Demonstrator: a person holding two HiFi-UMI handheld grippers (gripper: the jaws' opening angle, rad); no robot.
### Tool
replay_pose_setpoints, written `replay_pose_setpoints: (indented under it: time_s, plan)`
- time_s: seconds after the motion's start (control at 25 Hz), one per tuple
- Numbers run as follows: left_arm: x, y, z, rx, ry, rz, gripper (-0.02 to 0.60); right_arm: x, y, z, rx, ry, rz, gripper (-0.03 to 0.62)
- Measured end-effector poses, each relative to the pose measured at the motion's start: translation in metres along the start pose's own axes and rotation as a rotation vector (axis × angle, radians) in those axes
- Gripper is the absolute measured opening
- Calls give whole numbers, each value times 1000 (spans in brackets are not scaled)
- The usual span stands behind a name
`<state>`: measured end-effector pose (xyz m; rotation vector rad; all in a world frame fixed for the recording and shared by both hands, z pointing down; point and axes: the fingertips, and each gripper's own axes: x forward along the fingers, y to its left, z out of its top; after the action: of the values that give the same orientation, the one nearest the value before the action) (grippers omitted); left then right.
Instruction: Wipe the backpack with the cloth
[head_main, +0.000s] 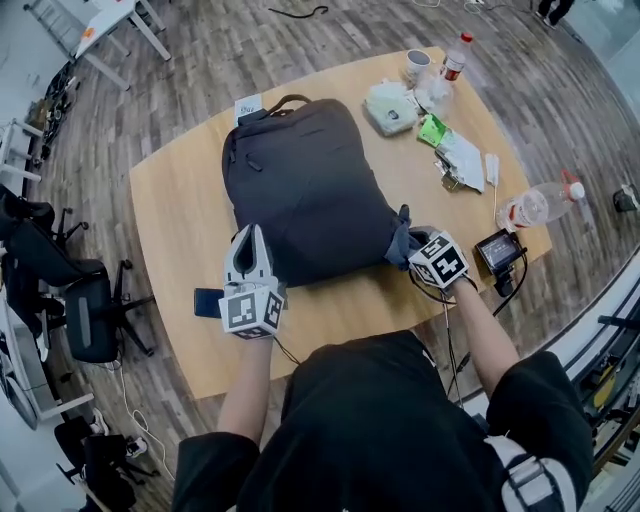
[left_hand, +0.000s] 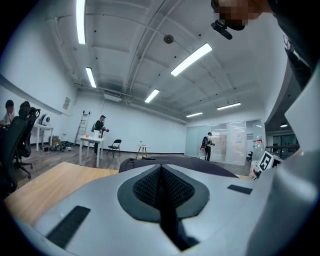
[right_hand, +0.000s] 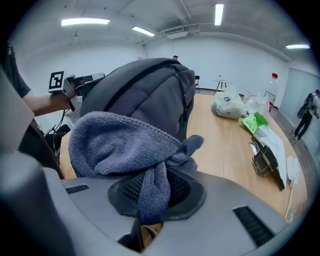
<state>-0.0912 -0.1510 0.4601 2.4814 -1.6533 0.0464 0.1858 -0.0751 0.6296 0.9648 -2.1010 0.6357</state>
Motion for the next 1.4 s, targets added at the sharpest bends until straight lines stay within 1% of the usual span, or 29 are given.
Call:
replay_pose_setpoints:
  time_s: [0.16,0.36,0.44,0.52,0.64,0.72,0.8,0.96,1.24,1.4]
  plan:
    - [0,-3,1,-26,-9,-19,17,1,3,-4,112,-2,-141,54]
    - [-18,-12,0,-93,-3,-93,17,1,14,-17,249,-7,-295,54]
    - [-28,-18,-1,-115,-7,-125,17,0,18,-17,333,-6,-337,54]
    - [-35,-22,-2,-137,-20,-155,17,-1,21,-16,413,-3,-357,54]
    - [-40,-26,-4,-155,-40,-212,17,-1,27,-16,453,17,-380,52]
    - [-42,-22,-3,-197,-51,-242,17,0,34,-15,462,36,-388,54]
    - [-45,-17,-2,-230,-62,-253,17,1,44,-13,467,58,-386,54]
    - [-48,-17,-1,-188,-77,-253,17,3,63,-6,454,88,-367,54]
    - [-52,-18,0,-189,-101,-263,17,2,87,2,415,145,-300,54]
    - [-54,-17,0,-196,-111,-258,17,3,97,3,340,198,-282,54]
